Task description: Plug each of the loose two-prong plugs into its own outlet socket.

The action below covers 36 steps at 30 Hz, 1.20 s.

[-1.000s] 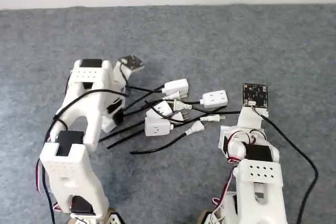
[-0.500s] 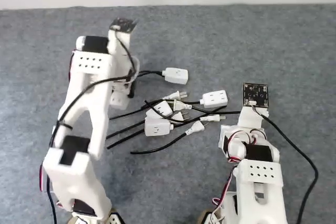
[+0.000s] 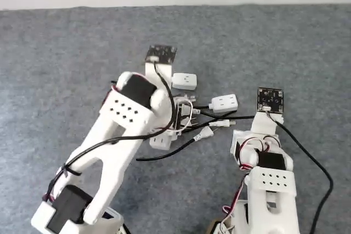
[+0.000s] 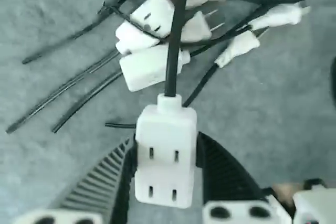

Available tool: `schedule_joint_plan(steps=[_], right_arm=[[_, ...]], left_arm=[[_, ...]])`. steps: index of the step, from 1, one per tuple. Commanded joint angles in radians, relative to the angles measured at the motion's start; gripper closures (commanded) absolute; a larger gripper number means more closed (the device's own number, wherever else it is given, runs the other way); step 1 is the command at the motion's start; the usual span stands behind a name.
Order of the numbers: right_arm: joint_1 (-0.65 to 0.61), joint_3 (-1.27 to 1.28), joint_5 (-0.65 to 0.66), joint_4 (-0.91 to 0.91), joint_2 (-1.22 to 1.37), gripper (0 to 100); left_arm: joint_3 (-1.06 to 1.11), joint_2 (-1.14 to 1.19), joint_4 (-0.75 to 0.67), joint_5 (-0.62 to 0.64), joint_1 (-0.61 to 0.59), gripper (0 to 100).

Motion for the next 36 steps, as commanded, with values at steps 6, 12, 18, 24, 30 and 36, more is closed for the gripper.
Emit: schedule_joint_plan(steps=[6,12,18,24,30,36], right_arm=[[0.015,-0.018,0.012,-0.021,0.004,81.6],[0.015,-0.018,0.012,-0.021,0.004,81.6],[0.012,-0.018,0.012,-0.021,0.004,81.6],[0.012,-0.018,0.012,-0.021,0.004,81.6],[0.013,-0.018,0.012,-0.021,0.004,81.6],[0.015,-0.018,0.012,-0.021,0.004,81.6]], left_arm=[[0.404,-0.044,-0.453,0.025,0.094,99],[0.644,-0.04,-0.72,0.091,0.192,99],[0.697,-0.04,-0.766,0.232,0.19,99],[0.694,-0.051,-0.76,0.233,0.196,99],[0.659,-0.149,-0.631,0.224,0.199,99],[0.662,-0.241,-0.595,0.097,0.107,99]])
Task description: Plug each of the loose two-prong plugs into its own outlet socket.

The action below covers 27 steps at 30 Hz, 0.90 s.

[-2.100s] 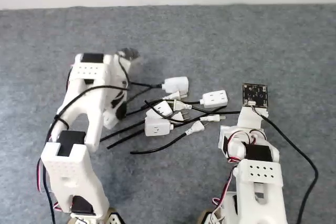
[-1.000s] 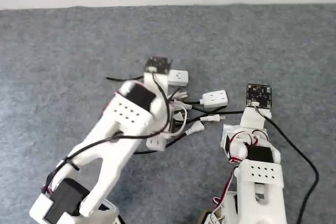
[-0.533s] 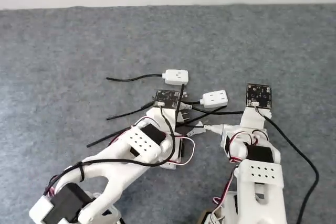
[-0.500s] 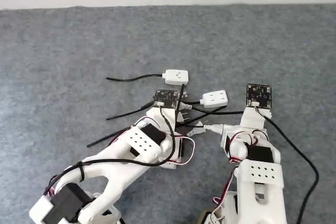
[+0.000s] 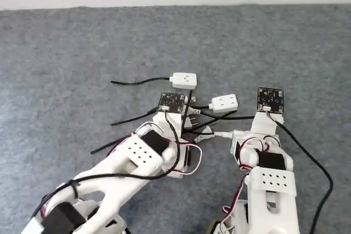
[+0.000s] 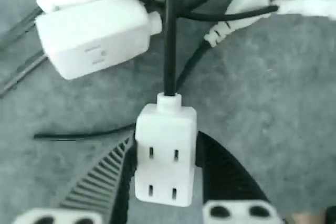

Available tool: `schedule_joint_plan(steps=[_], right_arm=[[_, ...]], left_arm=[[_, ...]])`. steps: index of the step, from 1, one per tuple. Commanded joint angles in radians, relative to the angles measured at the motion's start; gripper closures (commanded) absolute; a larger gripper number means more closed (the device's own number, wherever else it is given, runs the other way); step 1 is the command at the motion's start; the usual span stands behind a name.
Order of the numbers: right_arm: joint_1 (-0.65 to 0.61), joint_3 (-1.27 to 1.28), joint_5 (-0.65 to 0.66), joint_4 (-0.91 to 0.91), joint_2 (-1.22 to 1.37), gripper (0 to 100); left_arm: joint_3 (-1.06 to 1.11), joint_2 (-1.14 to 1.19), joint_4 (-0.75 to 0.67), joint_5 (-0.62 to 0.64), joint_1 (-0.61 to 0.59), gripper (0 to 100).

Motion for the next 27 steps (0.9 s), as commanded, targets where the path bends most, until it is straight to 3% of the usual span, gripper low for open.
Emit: schedule_joint_plan(steps=[1,9,14,20,27], right_arm=[[0.012,-0.018,0.012,-0.021,0.004,81.6],[0.004,-0.063,-0.008,0.002,0.004,81.6],[-0.093,-0.183,-0.252,0.139,0.015,81.2],[-0.24,-0.186,-0.261,0.104,0.015,81.2],[-0.372,-0.157,-0.304,0.047,0.016,81.3]], left_arm=[[-0.035,-0.054,0.014,-0.075,-0.094,99],[-0.033,-0.052,0.049,-0.144,-0.341,99],[0.024,-0.052,-0.012,-0.14,-0.362,99],[0.136,-0.052,-0.153,-0.14,-0.365,99],[0.156,-0.052,-0.164,-0.14,-0.437,99]])
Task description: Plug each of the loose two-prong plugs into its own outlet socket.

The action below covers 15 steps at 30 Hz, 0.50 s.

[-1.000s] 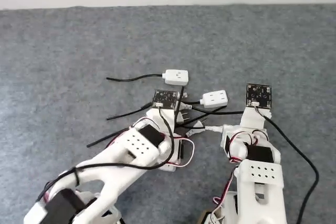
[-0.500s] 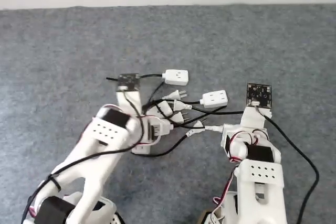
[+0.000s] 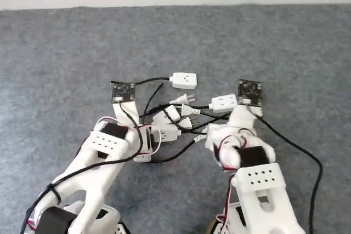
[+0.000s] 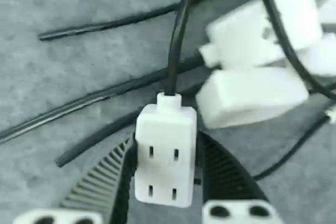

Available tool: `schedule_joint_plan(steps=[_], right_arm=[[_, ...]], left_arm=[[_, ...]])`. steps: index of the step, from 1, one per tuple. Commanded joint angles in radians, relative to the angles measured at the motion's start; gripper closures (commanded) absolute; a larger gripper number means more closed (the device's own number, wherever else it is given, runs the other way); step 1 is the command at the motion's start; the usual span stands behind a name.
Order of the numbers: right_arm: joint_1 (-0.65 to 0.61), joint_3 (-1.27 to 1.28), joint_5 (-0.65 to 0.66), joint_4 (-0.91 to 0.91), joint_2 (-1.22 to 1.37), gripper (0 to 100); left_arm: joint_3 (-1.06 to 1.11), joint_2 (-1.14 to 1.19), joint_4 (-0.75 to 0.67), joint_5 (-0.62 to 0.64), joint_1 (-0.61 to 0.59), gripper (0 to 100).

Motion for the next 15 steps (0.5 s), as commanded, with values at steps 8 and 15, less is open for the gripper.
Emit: schedule_joint_plan(steps=[8,15], right_arm=[[-0.143,0.028,0.133,-0.025,0.004,81.6],[-0.09,0.061,0.597,-0.035,0.002,81.6]], left_arm=[[0.015,-0.025,-0.069,-0.012,-0.06,99],[0.021,-0.026,-0.08,-0.012,-0.061,99]])
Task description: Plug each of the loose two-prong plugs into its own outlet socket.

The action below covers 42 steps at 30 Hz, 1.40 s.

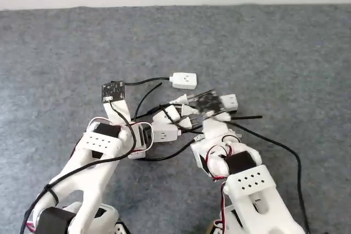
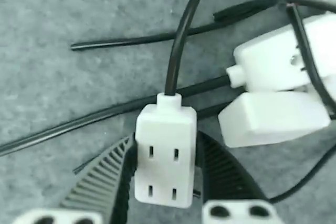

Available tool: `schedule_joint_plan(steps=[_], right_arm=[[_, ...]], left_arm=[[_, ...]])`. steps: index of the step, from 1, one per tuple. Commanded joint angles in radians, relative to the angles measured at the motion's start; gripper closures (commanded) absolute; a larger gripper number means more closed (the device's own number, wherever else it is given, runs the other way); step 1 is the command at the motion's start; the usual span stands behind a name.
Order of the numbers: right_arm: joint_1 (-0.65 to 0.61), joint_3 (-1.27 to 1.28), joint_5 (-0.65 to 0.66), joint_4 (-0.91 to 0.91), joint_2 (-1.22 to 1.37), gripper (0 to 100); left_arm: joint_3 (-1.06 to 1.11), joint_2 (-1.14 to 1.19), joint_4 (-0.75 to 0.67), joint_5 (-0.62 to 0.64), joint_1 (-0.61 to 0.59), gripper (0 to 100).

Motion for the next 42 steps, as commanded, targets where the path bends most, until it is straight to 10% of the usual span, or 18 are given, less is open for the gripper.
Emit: schedule_joint_plan(steps=[1,21,42], right_arm=[[0.071,-0.015,0.252,-0.045,0.002,81.6],[-0.033,-0.15,0.901,-0.12,0.426,87.8],[-0.047,-0.331,1.074,-0.171,0.662,86.9]], left_arm=[[-0.007,-0.026,-0.025,-0.011,-0.006,99],[-0.012,-0.034,-0.028,-0.014,-0.014,99],[-0.031,-0.034,-0.029,-0.015,-0.014,99]])
